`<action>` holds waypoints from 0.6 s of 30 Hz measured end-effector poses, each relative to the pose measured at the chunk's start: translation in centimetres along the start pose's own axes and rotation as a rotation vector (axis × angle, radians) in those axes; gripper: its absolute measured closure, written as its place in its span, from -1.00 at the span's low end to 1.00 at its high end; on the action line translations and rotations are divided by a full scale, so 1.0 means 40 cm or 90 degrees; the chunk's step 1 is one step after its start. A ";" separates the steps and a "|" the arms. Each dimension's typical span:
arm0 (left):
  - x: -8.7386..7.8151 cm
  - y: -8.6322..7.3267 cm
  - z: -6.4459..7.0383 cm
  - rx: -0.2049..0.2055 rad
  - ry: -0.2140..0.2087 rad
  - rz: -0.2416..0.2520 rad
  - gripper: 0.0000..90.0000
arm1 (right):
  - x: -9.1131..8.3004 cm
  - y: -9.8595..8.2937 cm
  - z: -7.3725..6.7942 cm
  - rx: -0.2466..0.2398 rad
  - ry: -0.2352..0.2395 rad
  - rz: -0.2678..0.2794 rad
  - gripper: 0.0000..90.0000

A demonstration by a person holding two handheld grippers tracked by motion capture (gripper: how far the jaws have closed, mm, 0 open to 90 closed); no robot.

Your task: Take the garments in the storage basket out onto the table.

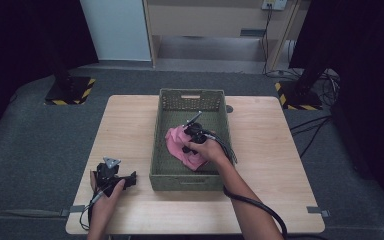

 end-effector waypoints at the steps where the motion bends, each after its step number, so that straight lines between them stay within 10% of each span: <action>1: 0.000 0.000 0.000 0.000 0.000 0.000 -1.00 | -0.004 0.000 -0.003 -0.001 0.003 0.002 0.03; 18: 0.000 0.000 0.000 0.000 0.000 0.000 -1.00 | -0.106 0.008 -0.026 -0.032 0.000 0.081 0.38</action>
Point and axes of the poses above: each handheld gripper's, and its own axes: x roughly forward along the jaws, y roughly out of its top, z roughly to its right, the point moved 8 cm from there along x, roughly forward along the jaws, and after that the axes turned 10 degrees about y, right-handed, at the moved point
